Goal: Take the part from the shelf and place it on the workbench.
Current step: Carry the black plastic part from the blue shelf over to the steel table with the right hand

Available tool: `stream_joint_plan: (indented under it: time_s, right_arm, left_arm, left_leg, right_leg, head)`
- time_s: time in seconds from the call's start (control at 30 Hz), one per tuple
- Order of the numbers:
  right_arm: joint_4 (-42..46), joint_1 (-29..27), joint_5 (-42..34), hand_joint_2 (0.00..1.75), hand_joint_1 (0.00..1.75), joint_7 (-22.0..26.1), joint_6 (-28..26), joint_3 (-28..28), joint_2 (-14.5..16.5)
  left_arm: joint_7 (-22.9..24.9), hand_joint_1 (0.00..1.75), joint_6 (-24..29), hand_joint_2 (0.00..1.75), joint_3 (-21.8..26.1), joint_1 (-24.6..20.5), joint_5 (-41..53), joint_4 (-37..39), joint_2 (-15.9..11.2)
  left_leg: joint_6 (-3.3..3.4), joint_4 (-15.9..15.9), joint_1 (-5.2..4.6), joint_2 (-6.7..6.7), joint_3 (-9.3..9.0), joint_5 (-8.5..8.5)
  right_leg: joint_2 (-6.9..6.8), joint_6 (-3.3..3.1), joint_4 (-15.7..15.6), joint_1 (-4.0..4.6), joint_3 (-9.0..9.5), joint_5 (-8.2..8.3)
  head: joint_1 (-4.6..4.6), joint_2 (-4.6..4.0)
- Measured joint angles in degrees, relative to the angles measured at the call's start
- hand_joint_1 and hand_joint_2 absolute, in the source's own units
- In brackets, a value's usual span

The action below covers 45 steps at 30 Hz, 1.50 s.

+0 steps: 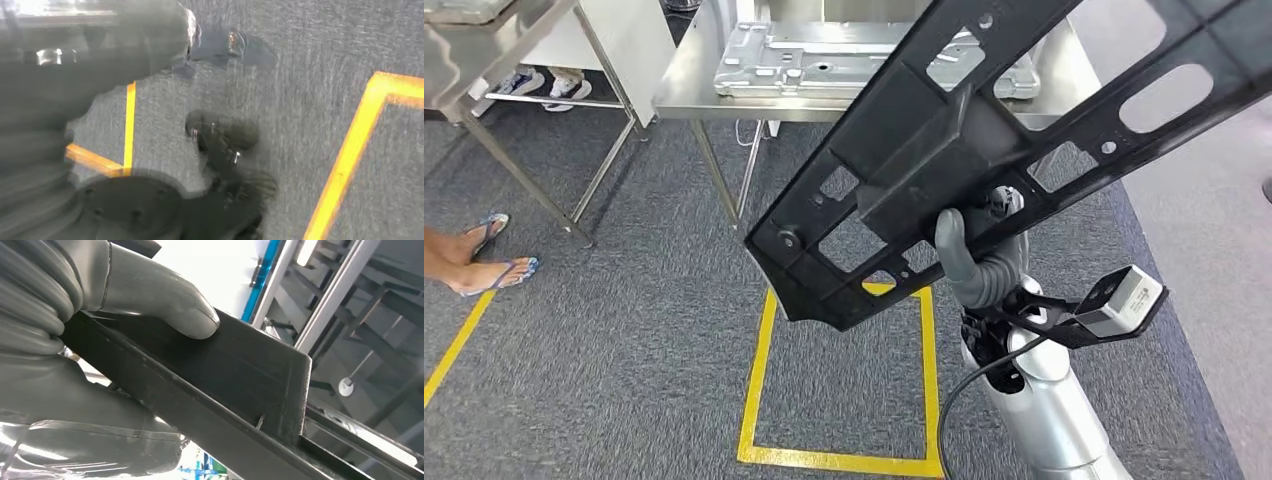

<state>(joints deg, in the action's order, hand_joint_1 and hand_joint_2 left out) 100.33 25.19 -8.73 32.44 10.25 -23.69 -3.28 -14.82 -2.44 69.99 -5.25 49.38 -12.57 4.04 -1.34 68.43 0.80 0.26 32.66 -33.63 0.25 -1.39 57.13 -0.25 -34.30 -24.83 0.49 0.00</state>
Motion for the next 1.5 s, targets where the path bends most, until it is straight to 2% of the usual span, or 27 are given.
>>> stream_joint_plan:
  time_s: [0.07, 0.1, 0.13, 0.2, 0.27, 0.4, 0.47, 0.53, 0.57, 0.6, 0.63, 0.7, 0.77, 0.83, 0.93, 0.97, 1.03, 1.07, 1.1, 1.13, 1.17, 1.2, 1.27, 1.3, 1.4, 1.43, 1.5]
  right_arm:
    - [0.0, 0.0, 0.0, 1.75, 1.75, -0.1, 0.0, 0.0, 0.0]
    - [0.0, 0.0, 0.0, 1.75, 1.75, -0.1, 0.0, 0.0, 0.0]
    - [0.0, 0.0, 0.0, 1.75, 1.75, -0.1, 0.1, 0.0, 0.0]
    - [0.0, 0.1, -0.1, 1.75, 1.75, -0.1, 0.1, 0.0, 0.1]
    - [0.2, 0.0, -0.1, 1.75, 1.75, 0.1, 0.2, 0.0, 0.1]
    - [1.3, -0.1, -0.3, 1.75, 1.75, 1.1, 0.4, 0.1, 0.1]
    - [1.9, -0.1, -1.1, 1.75, 1.75, 1.4, 0.9, 0.4, 0.1]
    - [2.2, -0.4, -1.8, 1.75, 1.75, 1.5, 1.4, 0.6, 0.1]
    - [2.2, -0.7, -2.0, 1.75, 1.75, 1.6, 1.5, 0.8, 0.1]
    - [2.2, -1.0, -2.0, 1.75, 1.75, 1.6, 1.6, 0.9, 0.1]
    - [2.2, -1.1, -1.8, 1.75, 1.75, 1.6, 1.5, 1.0, 0.1]
    - [2.2, -1.2, -1.1, 1.75, 1.75, 1.5, 1.1, 1.1, 0.1]
    - [2.2, -1.2, -0.3, 1.75, 1.75, 1.2, 0.7, 1.2, 0.1]
    - [2.2, -1.2, 0.3, 1.75, 1.75, 0.6, 0.6, 1.2, 0.1]
    - [2.2, -1.1, 1.0, 1.75, 1.75, -0.5, 0.1, 1.2, 0.1]
    - [2.2, -1.1, 1.1, 1.75, 1.75, -0.8, -0.1, 1.2, 0.1]
    - [2.1, -1.0, 1.2, 1.75, 1.75, -1.2, -0.2, 1.2, 0.2]
    - [2.0, -1.1, 1.5, 1.75, 1.75, -1.6, -0.5, 1.2, 0.2]
    - [1.9, -1.1, 1.9, 1.75, 1.75, -2.2, -0.8, 1.2, 0.2]
    - [1.7, -1.1, 2.5, 1.75, 1.75, -2.9, -1.3, 1.2, 0.2]
    - [1.5, -1.1, 3.1, 1.75, 1.75, -3.7, -1.8, 1.1, 0.2]
    - [1.3, -1.0, 3.5, 1.75, 1.75, -4.2, -2.1, 1.1, 0.2]
    - [1.0, -0.8, 4.0, 1.75, 1.75, -4.8, -2.4, 1.0, 0.2]
    - [0.9, -0.7, 4.1, 1.75, 1.75, -4.9, -2.4, 1.0, 0.2]
    - [0.5, -0.5, 4.2, 1.75, 1.75, -5.1, -2.4, 0.9, 0.2]
    - [0.4, -0.4, 4.3, 1.75, 1.75, -5.3, -2.5, 0.9, 0.2]
    - [0.2, 0.0, 5.0, 1.75, 1.75, -6.4, -3.2, 0.8, 0.2]
  left_arm:
    - [0.0, 0.0, 0.0, 1.75, 0.0, 0.2, 0.0, 0.0, 0.0]
    - [0.0, 0.0, 0.0, 1.75, 0.0, 0.3, 0.0, 0.0, 0.0]
    - [0.0, 0.0, 0.1, 1.75, 0.0, 0.4, 0.0, 0.0, 0.0]
    - [0.0, 0.0, 0.2, 1.75, 0.0, 0.4, 0.0, 0.0, -0.1]
    - [0.0, 0.0, 0.2, 1.75, 0.0, 0.5, 0.0, 0.0, -0.2]
    - [0.0, 0.0, 0.2, 1.75, 0.0, 0.5, 0.3, 0.0, -0.2]
    - [-0.1, 0.0, 0.2, 1.75, 0.0, 0.3, 0.5, 0.0, -0.1]
    - [-0.2, 0.0, 0.2, 1.75, 0.0, 0.2, 0.6, 0.0, -0.2]
    - [-0.2, 0.0, 0.2, 1.75, 0.0, 0.1, 0.6, 0.0, -0.2]
    - [-0.1, 0.0, 0.2, 1.75, 0.0, 0.1, 0.6, 0.0, -0.2]
    - [-0.1, 0.0, 0.2, 1.75, 0.0, 0.2, 0.6, 0.0, -0.1]
    - [-0.1, 0.0, 0.2, 1.75, 0.0, 0.1, 0.7, 0.0, -0.1]
    - [-0.1, 0.0, 0.2, 1.75, 0.0, 0.0, 0.9, 0.0, -0.1]
    - [-0.1, 0.0, 0.2, 1.75, 0.0, -0.2, 1.0, 0.0, -0.2]
    - [0.1, 0.0, 0.2, 1.75, 0.0, -0.2, 1.1, 0.0, -0.3]
    - [0.2, 0.0, 0.2, 1.75, 0.0, -0.2, 1.1, 0.0, -0.4]
    - [0.3, 0.0, 0.2, 1.75, 0.0, -0.1, 1.2, 0.0, -0.4]
    - [0.4, 0.0, 0.2, 1.75, 0.0, 0.0, 1.2, 0.0, -0.4]
    - [0.4, 0.0, 0.3, 1.75, 0.0, 0.0, 1.2, 0.0, -0.4]
    - [0.5, 0.0, 0.4, 1.75, 0.0, 0.1, 1.2, 0.0, -0.4]
    - [0.5, 0.0, 0.4, 1.75, 0.0, 0.1, 1.2, 0.0, -0.5]
    - [0.6, 0.0, 0.5, 1.75, 0.0, 0.0, 1.2, 0.0, -0.5]
    - [0.7, 0.0, 0.5, 1.75, 0.0, 0.0, 1.2, 0.0, -0.6]
    - [0.7, 0.0, 0.5, 1.75, 0.0, -0.1, 1.2, 0.0, -0.6]
    - [0.7, 0.0, 0.5, 1.75, 0.0, -0.1, 1.2, 0.0, -0.6]
    - [0.7, 0.0, 0.5, 1.75, 0.0, -0.1, 1.2, 0.0, -0.6]
    - [0.7, 0.0, 0.5, 1.75, 0.0, -0.2, 1.2, 0.0, -0.6]
  left_leg:
    - [-0.25, 5.2, 0.02, -0.01, 4.5, -2.5]
    - [-0.22, 5.2, 0.01, -0.01, 5.52, -2.29]
    - [-0.1, 3.2, 0.01, -0.01, 5.65, -0.67]
    - [0.45, -4.3, -0.08, -0.06, 4.35, 5.59]
    - [1.2, -9.4, -0.4, -0.15, 3.43, 9.28]
    - [2.33, -10.3, -0.39, -0.12, 2.89, 9.54]
    - [2.86, -10.9, -0.12, 0.2, 2.17, 9.35]
    - [3.18, -10.9, -0.15, 0.62, 1.75, 8.86]
    - [3.22, -10.9, -0.16, 0.85, 1.55, 8.58]
    - [3.18, -10.9, -0.16, 1.05, 1.29, 8.28]
    - [3.08, -10.8, -0.16, 1.2, 0.92, 7.95]
    - [2.73, -10.7, -0.17, 1.38, 0.03, 7.24]
    - [2.2, -10.6, -0.33, 1.49, -0.46, 6.71]
    - [1.57, -10.7, -0.47, 1.62, -0.59, 6.52]
    - [0.66, -9.5, -0.3, 1.36, -0.32, 5.21]
    - [0.44, -7.1, -0.2, 1.0, 0.74, 3.75]
    - [0.12, 0.7, -0.08, 0.4, 4.48, 0.22]
    - [0.02, 4.1, -0.06, 0.3, 6.33, -0.84]
    - [0.0, 5.7, -0.06, 0.27, 7.36, -0.8]
    - [0.05, 5.0, -0.06, 0.26, 7.29, 0.37]
    - [0.19, 2.2, -0.06, 0.25, 6.17, 2.41]
    - [0.39, -1.9, -0.06, 0.19, 4.36, 4.73]
    - [0.88, -8.6, -0.25, -0.03, 1.32, 7.28]
    - [1.15, -10.1, -0.35, -0.13, 0.69, 7.52]
    - [2.1, -10.7, -0.34, -0.17, 0.55, 7.57]
    - [2.45, -10.8, -0.25, -0.14, 0.46, 7.7]
    - [2.96, -11.1, -0.12, -0.05, 0.33, 7.83]
  right_leg:
    - [0.26, -0.14, 0.0, 0.16, 0.95, -0.89]
    - [0.4, -0.13, 0.0, 0.21, 1.57, -1.36]
    - [0.53, -0.07, 0.0, 0.25, 2.3, -1.87]
    - [0.64, 0.18, 0.1, 0.33, 3.86, -3.02]
    - [0.73, 0.68, 0.2, 0.41, 4.48, -3.89]
    - [0.65, 2.03, 0.6, 0.42, 4.41, -5.07]
    - [0.43, 2.61, 4.8, 0.31, 2.4, -7.2]
    - [0.36, 3.01, 12.7, 0.02, -2.33, -10.01]
    - [0.33, 3.17, 15.8, -0.15, -4.56, -10.5]
    - [0.26, 3.3, 16.9, -0.32, -5.86, -9.81]
    - [0.14, 3.36, 15.6, -0.47, -5.94, -7.98]
    - [-0.42, 3.27, 8.0, -0.64, -3.15, -2.87]
    - [-0.9, 2.94, 2.0, -0.38, -0.73, -0.37]
    - [-0.86, 2.45, 1.0, -0.04, -0.4, -0.5]
    - [-0.56, 1.33, 0.3, -0.39, 0.14, -0.39]
    - [-0.52, 0.98, 0.1, -0.51, 0.38, -0.37]
    - [-0.42, 0.57, 0.0, -0.36, 0.5, -0.49]
    - [-0.29, 0.48, 0.0, -0.27, 0.53, -0.55]
    - [-0.13, 0.44, 0.1, -0.19, 0.59, -0.61]
    - [0.05, 0.45, 0.1, -0.13, 0.7, -0.67]
    - [0.21, 0.52, 0.1, -0.1, 0.88, -0.77]
    - [0.35, 0.65, 0.1, -0.09, 1.07, -0.91]
    - [0.57, 1.09, 0.3, 0.11, 1.18, -1.16]
    - [0.64, 1.37, 0.4, 0.17, 1.1, -1.22]
    - [0.63, 2.33, 0.5, 0.09, 0.96, -1.39]
    - [0.54, 2.65, 1.4, 0.03, 0.65, -2.03]
    - [0.35, 3.13, 6.5, -0.15, -1.67, -4.93]
  head:
    - [-0.12, 0.0]
    - [-0.13, 0.0]
    - [-0.15, 0.0]
    - [-0.13, 0.0]
    - [-0.08, 0.01]
    - [0.05, 0.0]
    - [0.25, 0.0]
    - [0.36, 0.0]
    - [0.37, 0.0]
    - [0.38, 0.0]
    - [0.38, 0.0]
    - [0.39, 0.0]
    - [0.31, 0.0]
    - [0.21, 0.0]
    - [0.1, 0.01]
    - [0.02, 0.01]
    - [-0.13, 0.0]
    - [-0.11, 0.0]
    - [-0.13, 0.0]
    - [-0.13, 0.0]
    - [-0.12, 0.0]
    - [-0.13, 0.0]
    - [-0.09, 0.0]
    - [-0.08, 0.0]
    - [-0.08, 0.0]
    - [-0.01, 0.0]
    - [0.12, 0.0]
